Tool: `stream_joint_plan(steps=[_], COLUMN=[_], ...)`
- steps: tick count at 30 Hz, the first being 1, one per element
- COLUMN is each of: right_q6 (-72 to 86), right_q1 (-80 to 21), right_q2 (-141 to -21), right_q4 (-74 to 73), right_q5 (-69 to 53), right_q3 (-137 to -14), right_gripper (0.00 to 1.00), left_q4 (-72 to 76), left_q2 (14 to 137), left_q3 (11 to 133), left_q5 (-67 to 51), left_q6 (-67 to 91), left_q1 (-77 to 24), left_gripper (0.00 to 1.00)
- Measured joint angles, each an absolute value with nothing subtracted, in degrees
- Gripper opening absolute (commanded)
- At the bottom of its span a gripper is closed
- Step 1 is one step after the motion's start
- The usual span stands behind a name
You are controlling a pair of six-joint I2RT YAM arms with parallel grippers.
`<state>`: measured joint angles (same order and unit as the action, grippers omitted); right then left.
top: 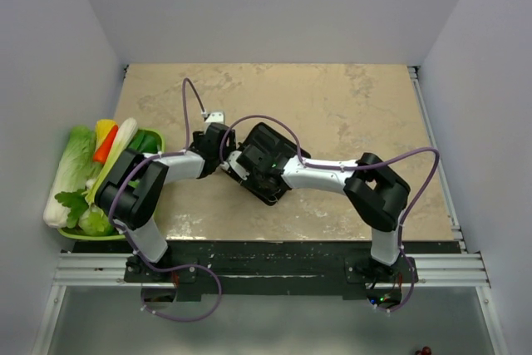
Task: Sort the hair-cutting tools
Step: Place the scissors in the hairdressing tool bag.
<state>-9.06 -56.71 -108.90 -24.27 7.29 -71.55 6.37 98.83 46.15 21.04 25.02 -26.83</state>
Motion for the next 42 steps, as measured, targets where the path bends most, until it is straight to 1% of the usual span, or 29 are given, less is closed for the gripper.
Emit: stream_joint_plan(steps=[7,21,29,40,42], right_q6=[-5.96,-5.37,-5.74,-6.96,-6.94], right_q1=[-56.58,-56.97,-56.97,-56.18,-56.01], right_q2=[-108.62,-110.26,-110.63,-112.22,-112.55], right_q4=[-24.25,-26.83,-25.65,-19.62,-18.37], right_q5=[6.55,6.68,6.46,4.64,4.27], right_q3=[-71.18,-73.97,-74.02,-73.47,-73.25], right_gripper=[0.25,0.25,0.25,0.31,0.34], left_q4=[6.98,8.60,9.52,11.62,12.25], left_q2=[98.80,98.37,98.35,98.37,98.45], left_q3=[45.95,44.95,44.71,44.71,44.71], left_q5=[21.02,19.81,18.48,13.17,11.66], left_q6=[24.84,24.43,24.27,24.34,24.34], left_q1=[-26.83,-26.70,-26.46,-25.74,-25.74], left_gripper=[0.84,0.83,0.82,0.81,0.81])
